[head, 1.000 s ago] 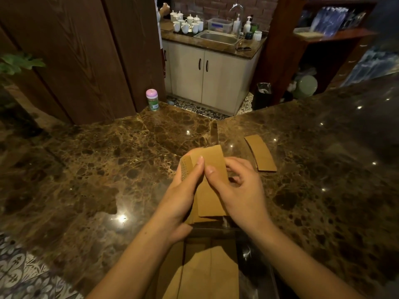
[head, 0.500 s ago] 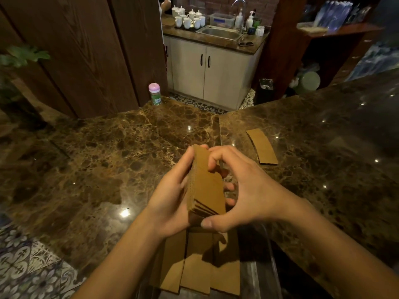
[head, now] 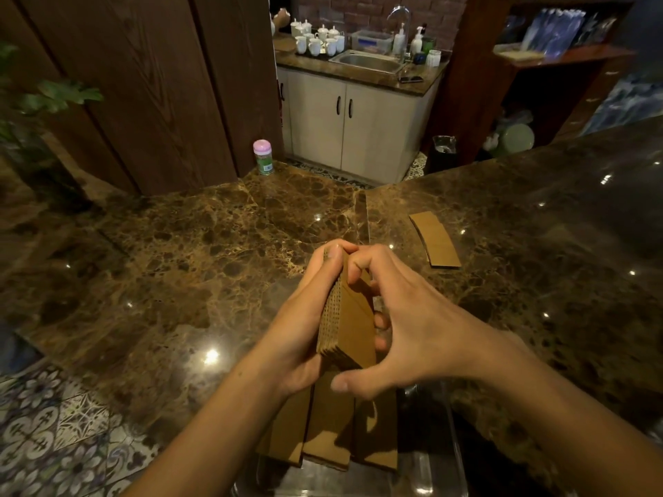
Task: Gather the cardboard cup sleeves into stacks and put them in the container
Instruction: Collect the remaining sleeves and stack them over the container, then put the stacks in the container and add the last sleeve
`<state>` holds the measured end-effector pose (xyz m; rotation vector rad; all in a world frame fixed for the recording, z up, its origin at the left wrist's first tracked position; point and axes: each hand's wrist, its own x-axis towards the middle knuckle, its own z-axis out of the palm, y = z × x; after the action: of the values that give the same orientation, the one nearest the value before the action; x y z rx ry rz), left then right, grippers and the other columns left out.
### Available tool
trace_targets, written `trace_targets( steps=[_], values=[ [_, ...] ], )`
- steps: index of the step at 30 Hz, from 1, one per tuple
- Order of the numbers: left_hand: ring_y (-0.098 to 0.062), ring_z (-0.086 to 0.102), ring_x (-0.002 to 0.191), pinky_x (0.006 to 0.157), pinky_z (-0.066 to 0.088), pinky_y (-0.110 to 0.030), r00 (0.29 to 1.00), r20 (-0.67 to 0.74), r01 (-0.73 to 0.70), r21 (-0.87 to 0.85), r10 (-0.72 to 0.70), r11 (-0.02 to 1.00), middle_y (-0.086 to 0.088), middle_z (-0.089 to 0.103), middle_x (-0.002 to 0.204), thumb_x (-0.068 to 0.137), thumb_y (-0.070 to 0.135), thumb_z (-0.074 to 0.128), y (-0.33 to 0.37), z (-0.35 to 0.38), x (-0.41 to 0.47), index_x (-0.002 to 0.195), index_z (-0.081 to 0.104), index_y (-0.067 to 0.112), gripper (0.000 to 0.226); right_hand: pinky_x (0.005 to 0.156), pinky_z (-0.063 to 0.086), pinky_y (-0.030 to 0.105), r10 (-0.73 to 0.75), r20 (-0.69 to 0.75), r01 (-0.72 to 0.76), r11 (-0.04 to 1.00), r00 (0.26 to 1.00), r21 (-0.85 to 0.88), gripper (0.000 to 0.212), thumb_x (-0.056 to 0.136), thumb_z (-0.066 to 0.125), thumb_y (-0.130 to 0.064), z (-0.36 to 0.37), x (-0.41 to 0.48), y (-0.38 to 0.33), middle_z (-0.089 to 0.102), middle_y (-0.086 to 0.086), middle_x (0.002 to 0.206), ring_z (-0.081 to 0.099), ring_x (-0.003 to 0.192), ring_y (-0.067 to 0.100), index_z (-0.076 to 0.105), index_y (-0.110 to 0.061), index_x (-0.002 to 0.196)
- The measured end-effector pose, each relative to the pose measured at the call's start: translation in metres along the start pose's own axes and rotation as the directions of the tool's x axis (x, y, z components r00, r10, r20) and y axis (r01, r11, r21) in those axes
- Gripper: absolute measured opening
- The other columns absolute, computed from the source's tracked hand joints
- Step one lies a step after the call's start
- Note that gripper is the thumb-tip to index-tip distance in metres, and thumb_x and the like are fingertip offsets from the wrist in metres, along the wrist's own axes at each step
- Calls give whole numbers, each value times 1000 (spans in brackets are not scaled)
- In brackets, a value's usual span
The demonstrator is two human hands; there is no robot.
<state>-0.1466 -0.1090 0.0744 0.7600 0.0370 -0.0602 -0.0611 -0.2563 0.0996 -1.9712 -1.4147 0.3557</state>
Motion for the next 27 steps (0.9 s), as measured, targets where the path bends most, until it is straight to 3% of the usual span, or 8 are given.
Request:
trace_targets(
  steps=[9,11,14,16,18,20,24,27],
  values=[
    [-27,72,101,73,62,-40,999,-40,30,1,-30,1000,-16,68,117,97,47,57,-11,6,-14,135,58,26,43,88,55,34,15,-50,-19,997,999,-74,85,56,92,-64,5,-17,-5,48,-16,123,54,112,8,35,-37,114],
    [-26,71,111,82,60,-38,997,-67,52,78,-47,996,-12,71,126,100,54,50,-10,1,-17,144,53,35,48,88,55,36,28,-49,-32,995,998,-93,85,56,89,-66,4,-21,-5,48,-15,122,54,111,10,35,-37,114],
    [-23,77,90,72,61,-31,979,-196,91,236,-45,968,-7,79,109,97,60,47,2,-12,-26,145,44,48,50,88,55,31,86,-45,-90,991,995,-102,85,54,87,-69,3,-31,-1,45,-21,124,50,113,3,32,-44,113],
    [-27,77,92,71,61,-31,962,-272,86,358,15,930,-6,78,113,95,56,54,9,-22,-33,139,50,46,46,90,53,27,130,-1,-129,984,992,-125,89,54,86,-72,4,-40,3,40,-27,128,46,117,-3,29,-48,118],
    [-21,75,97,72,60,-27,953,-242,28,668,181,743,5,76,114,93,51,61,13,-34,-42,125,62,42,33,90,50,21,155,98,-136,974,983,-180,91,54,82,-77,9,-49,9,30,-36,131,37,121,-10,26,-52,121],
    [-12,72,91,70,57,-23,965,-92,-20,909,245,417,14,72,106,94,42,68,10,-44,-54,106,68,40,13,89,44,16,180,217,-128,964,960,-233,91,54,79,-82,18,-59,15,20,-41,133,27,124,-17,24,-55,122],
    [4,60,98,75,52,-19,994,-27,18,996,-109,-84,31,59,109,85,47,77,-20,-56,-74,101,59,51,25,100,36,21,269,428,-173,953,863,-251,82,57,76,-85,40,-71,23,18,-46,133,26,121,-17,26,-59,117],
    [-16,49,116,95,46,-40,951,-22,-116,899,-307,-422,13,48,134,82,51,74,-46,-63,-76,127,49,44,52,113,35,32,333,464,-157,913,821,-377,94,58,73,-84,55,-70,32,24,-22,150,30,134,6,25,-51,132]
  ],
)
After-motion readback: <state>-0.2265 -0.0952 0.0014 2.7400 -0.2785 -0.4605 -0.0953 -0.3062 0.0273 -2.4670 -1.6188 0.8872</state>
